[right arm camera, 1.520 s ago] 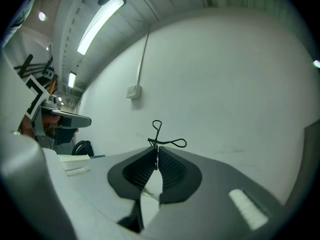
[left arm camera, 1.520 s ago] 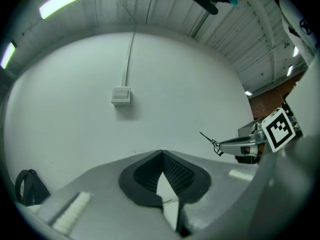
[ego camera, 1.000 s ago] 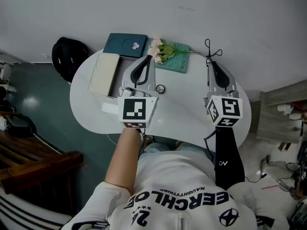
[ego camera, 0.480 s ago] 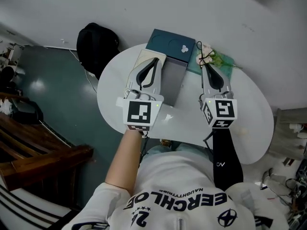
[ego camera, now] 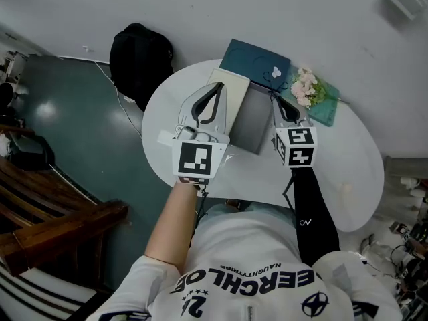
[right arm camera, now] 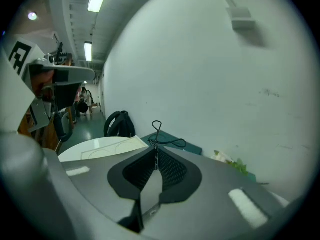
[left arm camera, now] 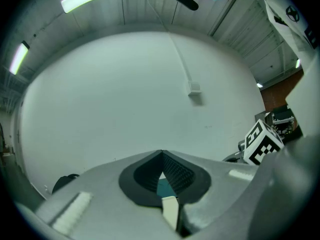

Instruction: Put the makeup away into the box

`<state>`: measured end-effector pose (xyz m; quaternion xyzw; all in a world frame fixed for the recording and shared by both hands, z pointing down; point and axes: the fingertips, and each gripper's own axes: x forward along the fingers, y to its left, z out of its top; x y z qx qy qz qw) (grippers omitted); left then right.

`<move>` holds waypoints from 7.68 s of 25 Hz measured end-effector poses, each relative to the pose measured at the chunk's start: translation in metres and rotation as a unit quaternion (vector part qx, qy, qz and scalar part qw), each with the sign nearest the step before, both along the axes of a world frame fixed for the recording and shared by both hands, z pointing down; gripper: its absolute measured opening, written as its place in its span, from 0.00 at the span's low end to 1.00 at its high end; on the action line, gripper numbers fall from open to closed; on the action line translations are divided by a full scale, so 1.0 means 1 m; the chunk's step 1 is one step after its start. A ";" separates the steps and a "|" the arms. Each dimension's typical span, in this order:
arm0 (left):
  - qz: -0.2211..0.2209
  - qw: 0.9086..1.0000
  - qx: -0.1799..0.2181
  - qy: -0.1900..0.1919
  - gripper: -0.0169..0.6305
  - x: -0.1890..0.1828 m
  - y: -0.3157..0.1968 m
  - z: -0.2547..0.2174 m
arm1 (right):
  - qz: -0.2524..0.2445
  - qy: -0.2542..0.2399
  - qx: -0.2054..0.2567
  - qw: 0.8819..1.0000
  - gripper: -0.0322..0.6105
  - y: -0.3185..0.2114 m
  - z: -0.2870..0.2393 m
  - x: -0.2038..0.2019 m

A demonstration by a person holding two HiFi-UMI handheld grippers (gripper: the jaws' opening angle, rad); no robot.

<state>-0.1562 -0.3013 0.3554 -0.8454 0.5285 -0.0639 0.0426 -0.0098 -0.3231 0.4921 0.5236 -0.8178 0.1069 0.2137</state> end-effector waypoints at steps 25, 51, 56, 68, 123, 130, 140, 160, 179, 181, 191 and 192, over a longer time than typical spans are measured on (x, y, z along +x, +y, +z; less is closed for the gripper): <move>0.007 1.000 -0.022 0.008 0.03 -0.021 -0.020 0.021 | -0.009 0.032 -0.113 0.993 0.21 -0.008 0.083 -0.013; 0.093 0.994 0.048 -0.012 0.03 0.066 -0.007 -0.067 | 0.055 -0.040 0.212 0.975 0.29 0.029 -0.169 0.062; 0.127 0.991 0.048 -0.007 0.03 0.103 -0.004 -0.064 | 0.073 -0.031 0.207 0.975 0.30 0.042 -0.165 0.090; 0.194 0.980 0.045 0.010 0.03 0.192 0.001 -0.057 | 0.147 -0.009 0.195 0.970 0.30 0.073 -0.160 0.177; 0.189 0.981 0.031 -0.005 0.03 0.183 -0.006 -0.040 | 0.137 0.000 0.040 0.990 0.42 0.057 -0.034 0.179; 0.194 0.980 0.045 -0.006 0.03 0.202 -0.004 -0.056 | 0.137 -0.007 0.149 0.979 0.42 0.068 -0.128 0.200; 0.194 0.980 0.052 0.006 0.03 0.213 0.005 -0.068 | 0.135 -0.014 0.182 0.974 0.42 0.083 -0.155 0.205; 0.102 0.993 0.050 -0.020 0.03 0.069 0.013 -0.059 | 0.001 -0.056 0.170 0.984 0.42 0.049 -0.139 0.048; 0.018 0.999 0.041 -0.015 0.03 -0.025 0.025 -0.038 | -0.094 -0.052 0.013 0.994 0.42 0.041 -0.009 -0.064; 0.019 0.999 0.038 -0.013 0.03 -0.026 0.026 -0.036 | -0.105 -0.038 -0.024 0.993 0.42 0.049 0.022 -0.073; 0.015 0.999 0.027 -0.010 0.03 -0.037 0.027 -0.028 | -0.143 0.023 -0.146 0.979 0.42 0.088 0.115 -0.098; 0.015 0.999 0.026 -0.010 0.03 -0.037 0.027 -0.027 | -0.148 0.026 -0.156 0.976 0.42 0.092 0.120 -0.099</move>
